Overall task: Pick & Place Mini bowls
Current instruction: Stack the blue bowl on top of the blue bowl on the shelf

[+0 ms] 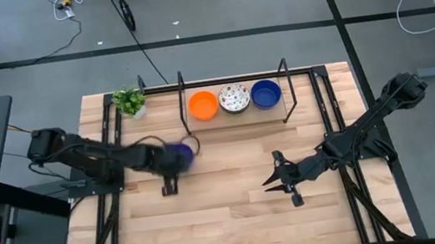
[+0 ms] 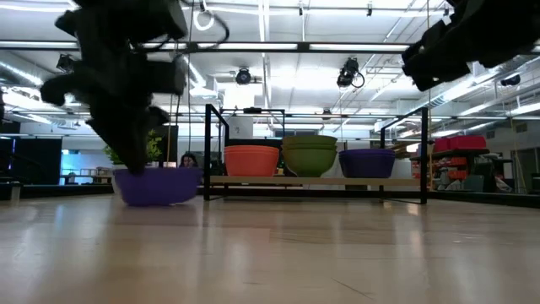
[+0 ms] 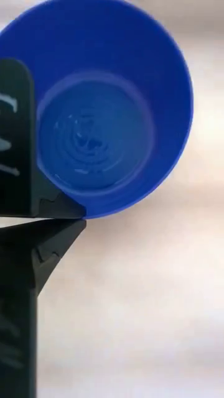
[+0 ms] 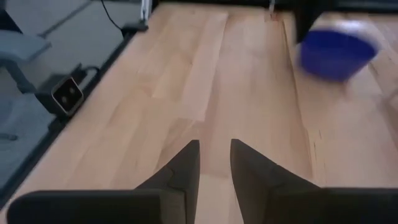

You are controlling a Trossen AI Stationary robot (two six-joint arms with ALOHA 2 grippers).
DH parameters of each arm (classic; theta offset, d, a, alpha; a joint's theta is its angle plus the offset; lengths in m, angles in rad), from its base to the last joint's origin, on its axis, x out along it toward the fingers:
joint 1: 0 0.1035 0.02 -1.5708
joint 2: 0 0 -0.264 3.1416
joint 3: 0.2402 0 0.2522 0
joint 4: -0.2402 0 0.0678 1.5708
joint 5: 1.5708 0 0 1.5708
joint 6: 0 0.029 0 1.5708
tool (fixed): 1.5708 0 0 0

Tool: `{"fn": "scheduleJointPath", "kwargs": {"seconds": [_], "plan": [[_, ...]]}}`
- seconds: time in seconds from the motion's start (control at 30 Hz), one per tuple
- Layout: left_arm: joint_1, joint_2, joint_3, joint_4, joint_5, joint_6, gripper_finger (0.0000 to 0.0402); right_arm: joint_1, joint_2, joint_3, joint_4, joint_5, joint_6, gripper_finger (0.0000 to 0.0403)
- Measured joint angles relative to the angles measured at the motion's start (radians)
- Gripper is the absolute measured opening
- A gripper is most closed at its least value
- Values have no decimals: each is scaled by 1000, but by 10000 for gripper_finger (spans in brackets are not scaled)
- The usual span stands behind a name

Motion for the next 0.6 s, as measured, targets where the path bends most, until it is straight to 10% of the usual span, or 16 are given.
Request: {"fn": "scheduleJointPath", "kwargs": {"seconds": [0.27,0.6], "plan": [[-145,1,1,452,131,95,1,-13,56,1,181,-43,-89,93],[-129,127,136,494,191,258,1,-146,157,157,114,-254,-213,177]]}}
